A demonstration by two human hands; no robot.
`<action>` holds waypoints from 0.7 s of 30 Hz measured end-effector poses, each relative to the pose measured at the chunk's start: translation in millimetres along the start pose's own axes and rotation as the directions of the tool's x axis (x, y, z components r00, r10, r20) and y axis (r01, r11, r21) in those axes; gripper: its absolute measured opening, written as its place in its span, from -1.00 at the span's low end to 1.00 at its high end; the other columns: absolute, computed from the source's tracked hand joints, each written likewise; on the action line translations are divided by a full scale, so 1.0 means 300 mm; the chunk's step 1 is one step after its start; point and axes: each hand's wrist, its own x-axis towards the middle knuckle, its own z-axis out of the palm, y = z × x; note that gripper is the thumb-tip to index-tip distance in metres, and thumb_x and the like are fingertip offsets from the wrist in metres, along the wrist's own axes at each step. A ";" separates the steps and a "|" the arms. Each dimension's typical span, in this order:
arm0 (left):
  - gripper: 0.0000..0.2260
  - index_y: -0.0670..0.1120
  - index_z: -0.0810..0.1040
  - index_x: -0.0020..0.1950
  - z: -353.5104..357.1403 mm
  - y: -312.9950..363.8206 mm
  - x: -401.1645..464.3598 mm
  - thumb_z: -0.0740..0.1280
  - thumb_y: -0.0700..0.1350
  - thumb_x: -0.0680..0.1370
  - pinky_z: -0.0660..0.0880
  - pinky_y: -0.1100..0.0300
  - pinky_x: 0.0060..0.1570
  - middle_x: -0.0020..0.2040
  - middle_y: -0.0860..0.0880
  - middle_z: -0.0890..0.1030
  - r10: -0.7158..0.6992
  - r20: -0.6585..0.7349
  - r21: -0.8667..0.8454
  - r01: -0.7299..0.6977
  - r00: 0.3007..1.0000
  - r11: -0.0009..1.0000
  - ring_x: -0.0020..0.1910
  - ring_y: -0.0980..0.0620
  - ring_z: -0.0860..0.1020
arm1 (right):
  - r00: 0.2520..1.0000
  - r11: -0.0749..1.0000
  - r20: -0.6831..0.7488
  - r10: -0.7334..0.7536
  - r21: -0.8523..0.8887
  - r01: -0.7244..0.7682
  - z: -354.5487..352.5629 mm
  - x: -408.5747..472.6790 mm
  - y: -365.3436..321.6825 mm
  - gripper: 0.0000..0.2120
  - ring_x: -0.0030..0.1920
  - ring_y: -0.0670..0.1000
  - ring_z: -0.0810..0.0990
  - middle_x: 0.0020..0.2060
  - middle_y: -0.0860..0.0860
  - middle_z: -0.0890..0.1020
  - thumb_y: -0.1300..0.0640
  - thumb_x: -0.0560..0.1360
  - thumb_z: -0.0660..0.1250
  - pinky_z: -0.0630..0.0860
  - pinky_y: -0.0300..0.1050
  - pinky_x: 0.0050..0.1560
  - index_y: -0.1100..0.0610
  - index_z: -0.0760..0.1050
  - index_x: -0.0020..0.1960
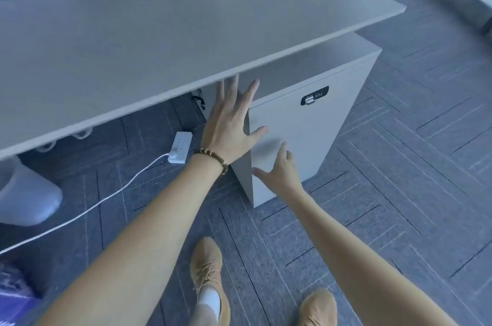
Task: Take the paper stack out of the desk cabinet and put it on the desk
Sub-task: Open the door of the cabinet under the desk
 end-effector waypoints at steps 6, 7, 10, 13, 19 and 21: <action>-0.35 -0.06 0.32 0.45 0.102 -0.080 0.067 0.48 0.02 0.43 0.19 -0.13 0.51 0.56 -0.15 0.22 0.156 -0.145 -0.078 -0.169 0.977 0.983 0.58 -0.29 0.04 | 0.985 0.942 -0.152 0.086 0.333 -0.031 0.150 0.123 -0.026 0.29 0.62 0.20 0.05 0.62 0.18 -0.20 -0.09 0.36 0.53 0.23 0.09 0.51 0.15 -0.44 0.59; -0.35 -0.07 0.32 0.44 0.116 -0.085 0.068 0.49 0.00 0.43 0.17 -0.08 0.53 0.55 -0.16 0.23 0.168 -0.174 -0.085 -0.185 0.970 0.979 0.58 -0.29 0.04 | 0.976 0.939 -0.193 0.098 0.343 -0.027 0.174 0.140 -0.029 0.28 0.61 0.22 0.04 0.61 0.22 -0.19 -0.09 0.37 0.53 0.23 0.10 0.51 0.16 -0.43 0.59; -0.34 -0.09 0.32 0.43 0.142 -0.103 0.077 0.50 0.00 0.41 0.07 0.12 0.53 0.53 -0.18 0.25 0.192 -0.219 -0.095 -0.217 0.957 0.972 0.58 -0.30 0.04 | 0.943 0.951 -0.314 0.114 0.308 -0.013 0.224 0.192 -0.027 0.22 0.59 0.29 0.06 0.60 0.27 -0.16 -0.06 0.40 0.49 0.25 0.16 0.50 0.16 -0.42 0.59; -0.32 -0.03 0.26 0.42 0.149 -0.109 0.083 0.52 0.00 0.41 -0.07 0.31 0.52 0.53 -0.17 0.24 0.216 -0.227 -0.097 -0.243 0.950 0.965 0.59 -0.28 0.02 | 0.931 0.955 -0.339 0.133 0.296 -0.029 0.224 0.223 -0.001 0.23 0.59 0.26 0.11 0.61 0.21 -0.15 -0.08 0.32 0.47 0.32 0.16 0.47 0.07 -0.41 0.58; -0.33 -0.07 0.27 0.42 0.145 -0.096 0.077 0.51 -0.03 0.41 -0.06 0.24 0.55 0.51 -0.21 0.25 0.216 -0.231 -0.111 -0.247 0.949 0.963 0.57 -0.31 0.03 | 0.929 0.970 -0.363 0.074 0.243 0.018 0.205 0.170 0.037 0.23 0.60 0.20 0.10 0.62 0.16 -0.12 -0.08 0.29 0.46 0.32 0.12 0.47 0.03 -0.39 0.59; -0.34 -0.12 0.29 0.42 0.146 -0.093 0.075 0.51 -0.04 0.42 -0.12 0.33 0.53 0.52 -0.21 0.23 0.201 -0.222 -0.119 -0.231 0.954 0.966 0.58 -0.31 0.02 | 0.937 0.977 -0.344 0.057 0.211 0.018 0.181 0.133 0.071 0.24 0.62 0.17 0.06 0.63 0.10 -0.14 -0.11 0.30 0.47 0.32 0.12 0.48 0.03 -0.41 0.59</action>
